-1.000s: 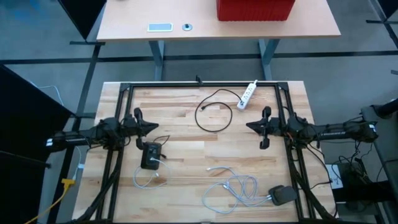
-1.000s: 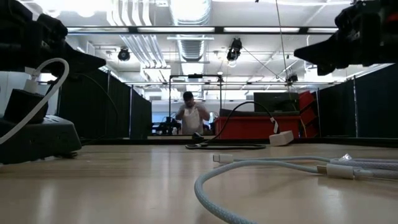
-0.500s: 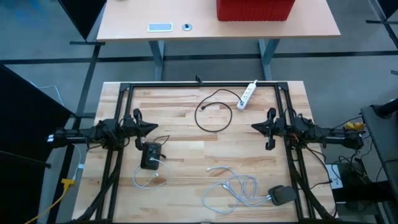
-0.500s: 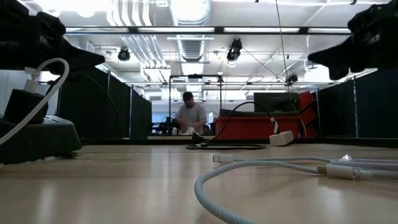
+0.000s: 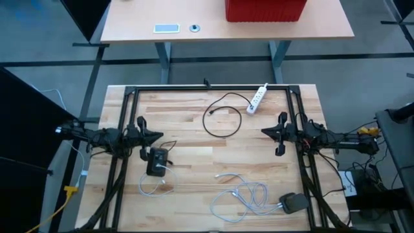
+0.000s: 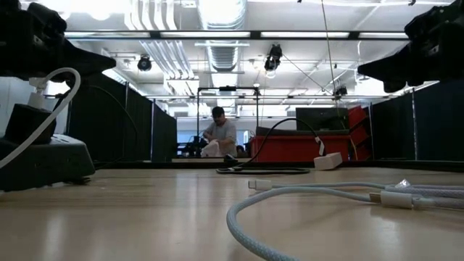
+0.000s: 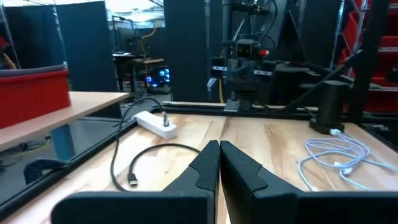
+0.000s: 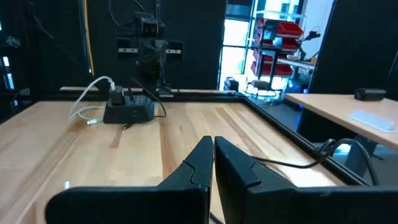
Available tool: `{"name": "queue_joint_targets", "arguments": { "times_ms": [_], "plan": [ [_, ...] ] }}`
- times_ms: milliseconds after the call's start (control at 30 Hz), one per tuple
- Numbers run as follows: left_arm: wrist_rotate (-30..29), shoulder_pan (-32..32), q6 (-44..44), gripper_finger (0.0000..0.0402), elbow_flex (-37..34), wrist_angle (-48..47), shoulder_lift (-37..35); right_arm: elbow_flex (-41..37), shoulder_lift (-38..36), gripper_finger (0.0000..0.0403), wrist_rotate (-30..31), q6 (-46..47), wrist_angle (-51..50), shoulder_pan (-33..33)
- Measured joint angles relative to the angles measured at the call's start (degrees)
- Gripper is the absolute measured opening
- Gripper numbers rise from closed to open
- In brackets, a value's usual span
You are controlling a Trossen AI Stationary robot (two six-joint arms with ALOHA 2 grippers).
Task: Insert USB
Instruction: Return to Home Position
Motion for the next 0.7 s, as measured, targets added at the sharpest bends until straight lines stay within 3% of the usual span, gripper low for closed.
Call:
{"name": "queue_joint_targets", "arguments": {
  "times_ms": [367,700],
  "plan": [
    [11.2,3.1,0.1,0.0000,0.0,-1.0,-0.4,0.0,0.5,0.0000,-0.6,-2.1,-0.1,0.0],
    [24.5,16.1,-2.8,0.0000,-0.1,-2.4,-0.5,0.0,0.4,0.0000,-2.3,-1.6,-0.2,0.0]
  ]
}}
